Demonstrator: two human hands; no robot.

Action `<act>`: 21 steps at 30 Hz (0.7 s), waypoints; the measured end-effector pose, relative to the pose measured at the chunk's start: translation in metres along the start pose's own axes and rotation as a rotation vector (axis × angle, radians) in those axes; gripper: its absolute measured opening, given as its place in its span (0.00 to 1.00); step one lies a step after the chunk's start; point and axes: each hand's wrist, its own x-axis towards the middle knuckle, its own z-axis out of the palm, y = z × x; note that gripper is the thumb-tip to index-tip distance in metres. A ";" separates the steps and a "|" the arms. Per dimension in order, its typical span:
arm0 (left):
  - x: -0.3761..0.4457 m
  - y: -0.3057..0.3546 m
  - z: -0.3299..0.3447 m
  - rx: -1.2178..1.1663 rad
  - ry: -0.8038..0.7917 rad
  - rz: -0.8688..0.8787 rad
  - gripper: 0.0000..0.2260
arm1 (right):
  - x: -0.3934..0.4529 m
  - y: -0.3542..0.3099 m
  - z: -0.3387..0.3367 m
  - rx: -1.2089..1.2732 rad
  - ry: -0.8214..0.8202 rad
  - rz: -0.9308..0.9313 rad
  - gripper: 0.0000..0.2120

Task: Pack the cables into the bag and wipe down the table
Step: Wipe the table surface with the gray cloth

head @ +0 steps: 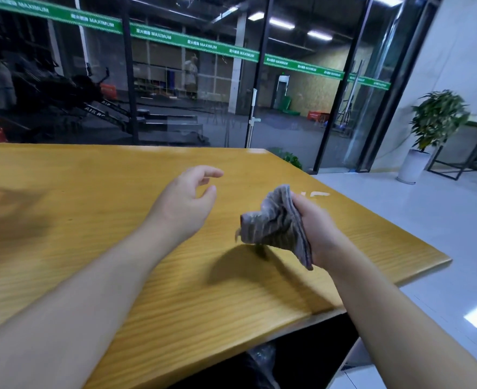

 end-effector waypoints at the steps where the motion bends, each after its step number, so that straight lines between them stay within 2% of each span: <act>1: -0.001 -0.002 0.005 0.014 -0.001 -0.002 0.12 | 0.001 -0.005 -0.008 0.040 0.040 -0.058 0.22; 3: -0.007 -0.009 0.013 0.073 -0.036 0.016 0.13 | 0.006 -0.012 -0.024 -0.086 0.255 -0.164 0.22; 5: -0.015 -0.016 0.016 0.161 -0.112 0.061 0.13 | 0.011 -0.018 -0.036 -0.288 0.478 -0.185 0.23; 9: -0.024 -0.019 0.013 0.230 -0.212 0.101 0.13 | 0.018 -0.020 -0.048 -0.612 0.684 -0.315 0.26; 11: -0.025 -0.018 0.010 0.220 -0.207 0.084 0.13 | 0.023 -0.016 -0.054 -0.747 0.708 -0.334 0.27; 15: -0.024 -0.020 0.007 0.208 -0.196 0.033 0.14 | 0.042 0.008 -0.060 -0.893 0.658 -0.067 0.24; 17: -0.024 -0.022 0.007 0.210 -0.204 0.012 0.14 | 0.050 0.017 -0.055 -0.922 0.630 0.063 0.27; 21: -0.024 -0.024 0.011 0.207 -0.225 0.010 0.13 | 0.061 0.022 -0.037 -0.984 0.488 0.174 0.30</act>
